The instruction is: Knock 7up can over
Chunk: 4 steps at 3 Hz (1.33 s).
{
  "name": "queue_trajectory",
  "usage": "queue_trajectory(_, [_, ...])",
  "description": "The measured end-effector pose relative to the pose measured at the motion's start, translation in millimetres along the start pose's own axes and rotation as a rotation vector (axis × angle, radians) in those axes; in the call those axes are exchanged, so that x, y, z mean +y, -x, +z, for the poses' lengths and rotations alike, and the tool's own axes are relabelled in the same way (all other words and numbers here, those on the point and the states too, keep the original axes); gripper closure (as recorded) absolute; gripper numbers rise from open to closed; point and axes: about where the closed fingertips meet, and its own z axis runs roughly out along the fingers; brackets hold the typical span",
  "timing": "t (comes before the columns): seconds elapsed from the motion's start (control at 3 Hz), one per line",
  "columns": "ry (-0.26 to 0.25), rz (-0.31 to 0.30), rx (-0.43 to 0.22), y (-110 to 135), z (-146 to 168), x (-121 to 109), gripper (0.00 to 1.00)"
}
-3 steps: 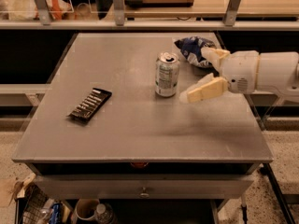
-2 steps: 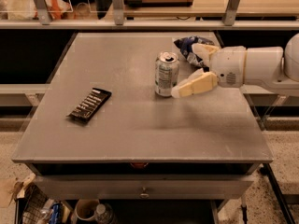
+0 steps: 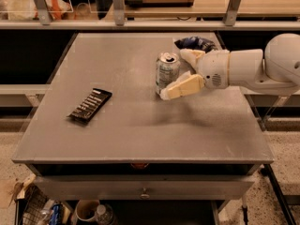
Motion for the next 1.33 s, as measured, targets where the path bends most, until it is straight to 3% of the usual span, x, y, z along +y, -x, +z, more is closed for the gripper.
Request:
queue_trajectory(0.67, [0.024,0.079,-0.021,-15,25,5,0.0])
queue_trajectory(1.0, [0.028,0.09,-0.076,-15,33,5,0.16])
queue_trajectory(1.33, [0.046,0.062,-0.14,-7,37,5,0.4])
